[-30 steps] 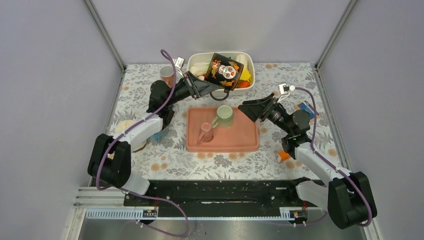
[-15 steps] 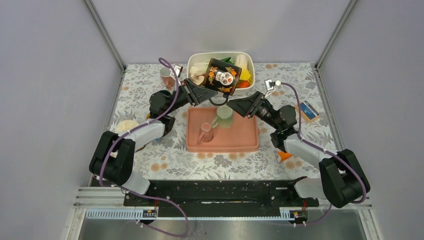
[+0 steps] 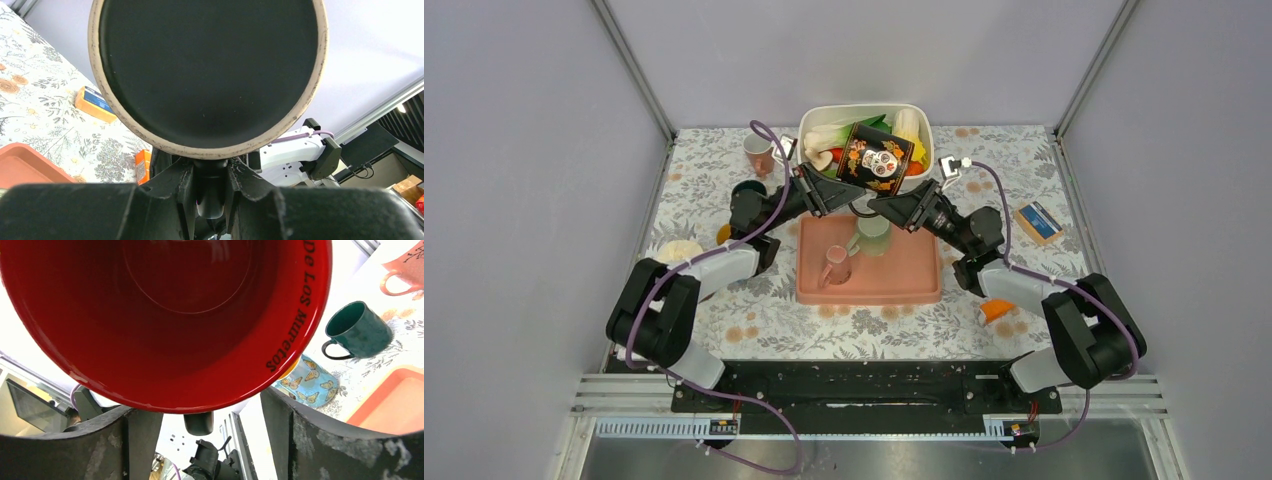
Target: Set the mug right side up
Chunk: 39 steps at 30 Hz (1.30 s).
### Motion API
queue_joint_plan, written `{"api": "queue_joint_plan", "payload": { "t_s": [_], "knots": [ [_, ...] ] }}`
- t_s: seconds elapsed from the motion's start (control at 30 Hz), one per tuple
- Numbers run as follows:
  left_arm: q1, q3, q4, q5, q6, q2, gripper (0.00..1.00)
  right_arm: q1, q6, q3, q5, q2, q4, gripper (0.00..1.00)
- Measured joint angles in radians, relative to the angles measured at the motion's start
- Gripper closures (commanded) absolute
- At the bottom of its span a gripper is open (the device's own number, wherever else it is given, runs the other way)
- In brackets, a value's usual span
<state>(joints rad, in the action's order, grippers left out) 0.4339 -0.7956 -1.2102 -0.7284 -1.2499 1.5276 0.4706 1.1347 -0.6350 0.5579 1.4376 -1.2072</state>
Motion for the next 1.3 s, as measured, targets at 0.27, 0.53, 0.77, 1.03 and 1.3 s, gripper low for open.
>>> {"api": "queue_joint_plan", "payload": {
  "t_s": [0.27, 0.53, 0.77, 1.03, 1.3],
  "knots": [
    [0.014, 0.0, -0.02, 0.023, 0.0, 0.03, 1.0, 0.005, 0.025, 0.0, -0.018, 0.009, -0.049, 0.49],
    [0.018, 0.007, -0.027, 0.055, 0.001, 0.033, 1.0, 0.003, 0.019, 0.0, -0.026, 0.019, -0.04, 0.72],
    [0.029, 0.022, -0.021, 0.075, 0.018, 0.033, 1.0, -0.014, 0.015, 0.006, -0.014, 0.019, -0.022, 0.75],
    [0.042, 0.022, -0.011, 0.087, 0.034, 0.035, 1.0, -0.034, 0.016, 0.007, 0.011, 0.019, -0.022, 0.94],
    [0.052, 0.022, -0.011, 0.101, 0.043, 0.044, 1.0, -0.049, 0.015, 0.007, 0.029, 0.019, -0.021, 0.68]
  ]
}}
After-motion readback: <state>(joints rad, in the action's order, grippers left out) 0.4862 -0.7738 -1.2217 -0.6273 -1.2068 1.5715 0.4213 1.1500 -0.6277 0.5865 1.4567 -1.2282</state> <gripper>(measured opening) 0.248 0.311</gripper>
